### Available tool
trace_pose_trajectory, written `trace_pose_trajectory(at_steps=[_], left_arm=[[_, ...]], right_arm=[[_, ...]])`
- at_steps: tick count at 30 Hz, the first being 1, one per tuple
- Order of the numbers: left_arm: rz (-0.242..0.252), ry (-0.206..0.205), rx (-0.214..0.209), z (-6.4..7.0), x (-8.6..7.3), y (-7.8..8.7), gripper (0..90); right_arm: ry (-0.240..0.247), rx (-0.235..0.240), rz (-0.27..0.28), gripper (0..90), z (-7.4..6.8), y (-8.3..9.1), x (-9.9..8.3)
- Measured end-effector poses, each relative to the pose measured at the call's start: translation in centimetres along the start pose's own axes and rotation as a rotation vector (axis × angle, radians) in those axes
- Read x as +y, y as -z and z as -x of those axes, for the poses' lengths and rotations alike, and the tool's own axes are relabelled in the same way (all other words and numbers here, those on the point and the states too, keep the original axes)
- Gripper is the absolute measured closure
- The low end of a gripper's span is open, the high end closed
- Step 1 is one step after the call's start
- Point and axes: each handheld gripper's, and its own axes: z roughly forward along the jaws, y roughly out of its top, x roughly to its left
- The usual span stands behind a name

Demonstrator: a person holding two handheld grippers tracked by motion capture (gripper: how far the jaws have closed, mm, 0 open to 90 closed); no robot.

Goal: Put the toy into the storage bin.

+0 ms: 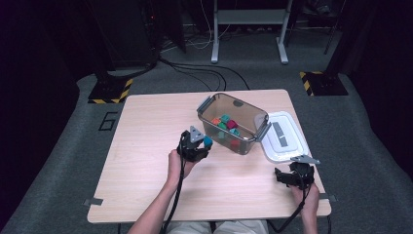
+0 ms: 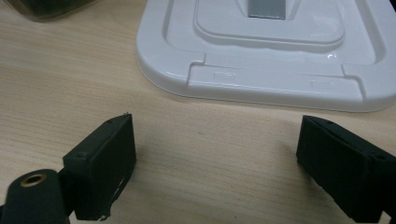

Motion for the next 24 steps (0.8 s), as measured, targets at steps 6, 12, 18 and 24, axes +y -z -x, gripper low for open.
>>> trace_pose_trajectory(at_steps=[6, 12, 18, 24], left_arm=[[0.021, -0.009, 0.035, -1.0, 1.3, 1.1, 58.6], [0.039, -0.022, 0.057, -1.7, 2.9, 1.9, 58.6], [0.052, -0.031, 0.069, -2.2, 4.5, 2.1, 58.6], [0.044, -0.043, 0.070, -2.6, 6.4, 2.0, 58.6]], right_arm=[[0.000, 0.000, 0.000, 11.3, 0.0, 0.0, 0.0], [0.000, 0.000, 0.000, 11.3, 0.0, 0.0, 0.0], [0.000, 0.000, 0.000, 11.3, 0.0, 0.0, 0.0], [0.000, -0.002, 0.000, 11.4, 0.0, 0.0, 0.0]])
